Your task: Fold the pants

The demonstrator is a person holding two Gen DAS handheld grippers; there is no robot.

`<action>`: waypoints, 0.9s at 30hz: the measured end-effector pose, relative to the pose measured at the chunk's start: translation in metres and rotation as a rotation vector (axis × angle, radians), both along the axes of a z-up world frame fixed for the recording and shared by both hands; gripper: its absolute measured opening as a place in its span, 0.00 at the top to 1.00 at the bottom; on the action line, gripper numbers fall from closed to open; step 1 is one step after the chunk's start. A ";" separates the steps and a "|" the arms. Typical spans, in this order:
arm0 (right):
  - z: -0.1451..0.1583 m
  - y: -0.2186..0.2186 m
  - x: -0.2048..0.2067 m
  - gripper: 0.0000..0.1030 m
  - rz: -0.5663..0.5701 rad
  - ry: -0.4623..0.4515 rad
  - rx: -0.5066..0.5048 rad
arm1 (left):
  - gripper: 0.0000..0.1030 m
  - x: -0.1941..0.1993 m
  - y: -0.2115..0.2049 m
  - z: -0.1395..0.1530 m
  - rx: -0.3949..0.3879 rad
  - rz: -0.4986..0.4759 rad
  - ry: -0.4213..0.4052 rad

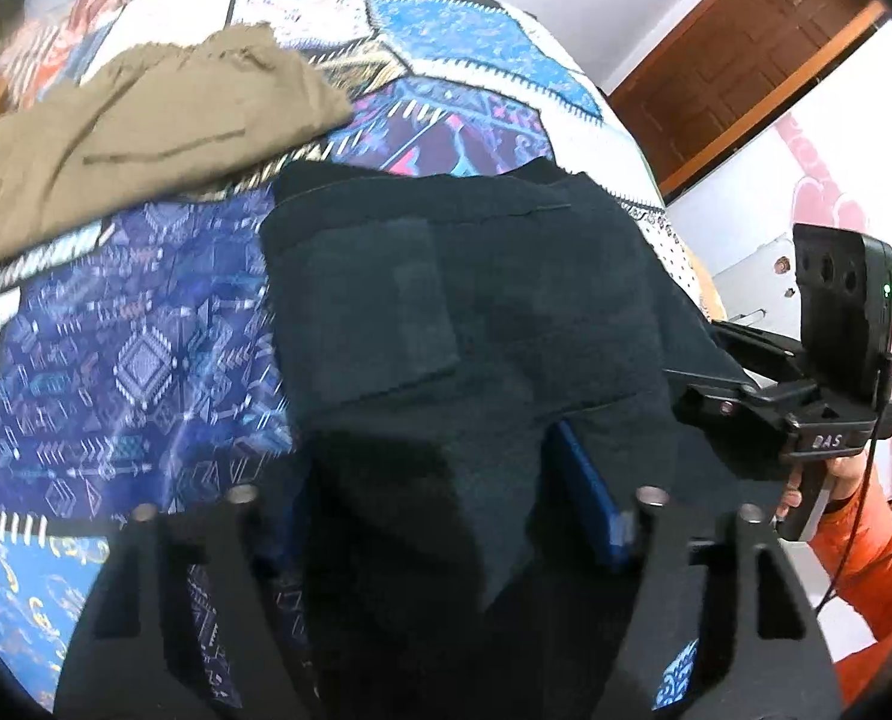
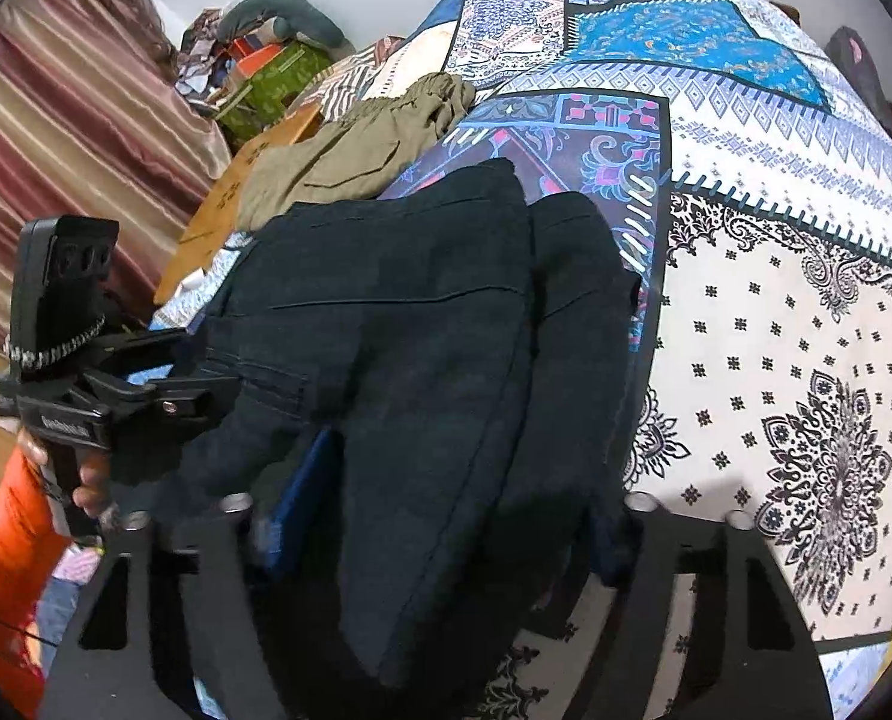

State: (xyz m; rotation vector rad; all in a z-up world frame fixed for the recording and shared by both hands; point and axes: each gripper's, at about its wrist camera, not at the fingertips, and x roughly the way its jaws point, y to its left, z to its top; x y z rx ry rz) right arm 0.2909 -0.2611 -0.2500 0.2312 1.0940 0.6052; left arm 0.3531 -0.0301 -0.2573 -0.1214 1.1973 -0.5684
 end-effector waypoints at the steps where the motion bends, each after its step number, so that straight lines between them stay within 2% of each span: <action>1: 0.001 0.000 -0.001 0.47 0.003 -0.001 0.000 | 0.36 0.000 -0.002 0.002 0.009 0.002 -0.009; 5: 0.012 0.000 -0.004 0.68 -0.006 -0.031 -0.014 | 0.50 -0.006 -0.008 0.019 0.047 0.004 -0.073; 9: 0.027 0.001 -0.010 0.71 -0.002 -0.069 -0.025 | 0.64 -0.016 -0.011 0.040 0.064 0.003 -0.141; 12: 0.042 0.004 -0.018 0.73 0.004 -0.119 -0.037 | 0.69 -0.020 -0.010 0.053 0.074 0.019 -0.177; 19: 0.087 0.018 -0.015 0.74 0.011 -0.234 -0.032 | 0.70 -0.030 0.007 0.099 0.087 0.080 -0.313; 23: 0.112 0.038 -0.005 0.74 0.027 -0.303 -0.013 | 0.70 -0.025 0.029 0.128 0.085 0.125 -0.377; 27: 0.129 0.063 0.005 0.74 0.048 -0.361 -0.006 | 0.70 -0.018 0.049 0.149 0.118 0.168 -0.436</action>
